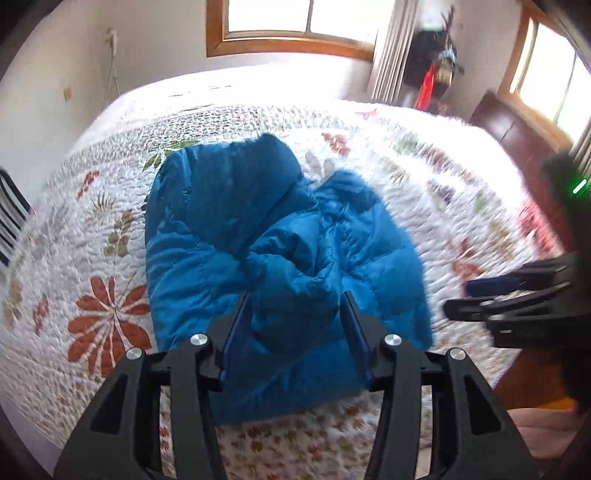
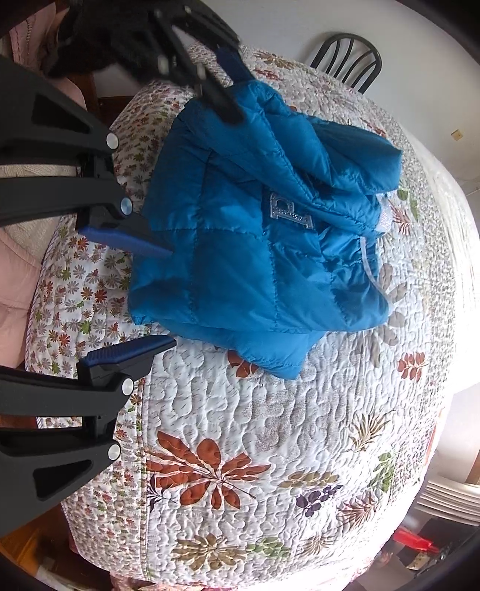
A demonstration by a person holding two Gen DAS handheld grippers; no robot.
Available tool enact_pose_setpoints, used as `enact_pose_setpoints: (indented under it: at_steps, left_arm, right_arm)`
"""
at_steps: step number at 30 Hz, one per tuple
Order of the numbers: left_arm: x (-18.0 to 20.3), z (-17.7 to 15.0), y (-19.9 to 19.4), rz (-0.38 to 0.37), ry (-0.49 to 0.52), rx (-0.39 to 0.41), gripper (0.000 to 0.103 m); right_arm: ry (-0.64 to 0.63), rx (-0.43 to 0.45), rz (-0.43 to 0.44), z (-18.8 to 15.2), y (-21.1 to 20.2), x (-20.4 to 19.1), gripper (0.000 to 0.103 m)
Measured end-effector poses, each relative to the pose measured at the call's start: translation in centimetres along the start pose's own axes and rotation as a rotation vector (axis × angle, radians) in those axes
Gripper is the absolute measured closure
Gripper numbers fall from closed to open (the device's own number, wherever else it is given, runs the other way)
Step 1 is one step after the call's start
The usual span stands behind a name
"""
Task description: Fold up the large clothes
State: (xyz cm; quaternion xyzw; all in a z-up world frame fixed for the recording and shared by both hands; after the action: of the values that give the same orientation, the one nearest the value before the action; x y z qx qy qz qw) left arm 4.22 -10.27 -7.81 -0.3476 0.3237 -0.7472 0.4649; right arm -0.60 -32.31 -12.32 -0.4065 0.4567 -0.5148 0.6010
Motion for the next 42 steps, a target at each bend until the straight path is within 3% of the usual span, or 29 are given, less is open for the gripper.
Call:
enact_pose_setpoints:
  at_steps: [2,4,7,11,15,20,28,31,33,36,39,42]
  left_arm:
    - [-1.7,0.7,-2.0,-0.006,-0.049,0.041,0.053]
    - [-3.5,1.2,-2.7,0.083,-0.087,0.065,0.053]
    - [-6.6,1.9,-0.8,0.247,-0.114,0.043,0.053]
    - [-8.6,2.2,3.0,0.347,-0.108,-0.008,0.054]
    - [-9.1,2.2,5.6,0.343,-0.085,-0.049,0.054]
    - [-8.9,2.0,6.8,0.345,-0.043,-0.045,0.054]
    - [-9.4,1.7,7.2,0.286,-0.067,-0.039,0.055]
    - [-9.6,1.8,7.0,0.262,-0.078,-0.038,0.054]
    - [-10.1,1.9,6.7,0.241,-0.101,-0.034,0.053]
    - [-11.2,2.1,5.9,0.236,-0.147,-0.021,0.053]
    - [-12.2,2.7,4.8,0.238,-0.189,0.006,0.055]
    - [-11.1,3.7,3.2,0.221,-0.176,0.054,0.055]
  right_arm:
    - [-0.005,0.012,0.015,0.4,-0.4,-0.4,0.055]
    - [-0.021,0.027,0.035,1.0,-1.0,-1.1,0.054]
    - [-0.074,0.064,0.048,1.9,-2.3,-3.2,0.041]
    - [-0.143,0.098,0.058,3.4,-3.6,-6.1,0.025]
    - [-0.142,0.07,0.052,5.1,-2.7,-7.7,0.017]
    - [-0.078,-0.032,0.126,6.9,0.0,-8.2,0.017]
    - [-0.051,-0.117,0.137,9.7,4.2,-9.2,0.018]
    - [-0.012,-0.171,0.194,10.3,6.6,-8.7,0.033]
    - [0.007,-0.187,0.242,10.6,7.5,-8.4,0.058]
    - [0.008,-0.15,0.353,11.0,6.8,-8.2,0.077]
    - [-0.026,-0.046,0.43,10.6,2.8,-8.2,0.084]
    - [-0.077,0.098,0.384,9.3,-2.3,-7.5,0.085]
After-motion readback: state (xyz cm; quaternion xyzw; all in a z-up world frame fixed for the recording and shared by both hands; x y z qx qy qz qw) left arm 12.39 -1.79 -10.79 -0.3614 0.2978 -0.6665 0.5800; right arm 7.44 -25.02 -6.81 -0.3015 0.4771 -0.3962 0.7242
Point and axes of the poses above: each gripper's, at about its wrist camera, not at the fingertips, and y roughly the way its jaws point, x to its right, z to its top, the point moved 3 cm from there along y, roughly the way its jaws point, and after that the axes turned 7 degrees about -y, right-handed, at the moved point
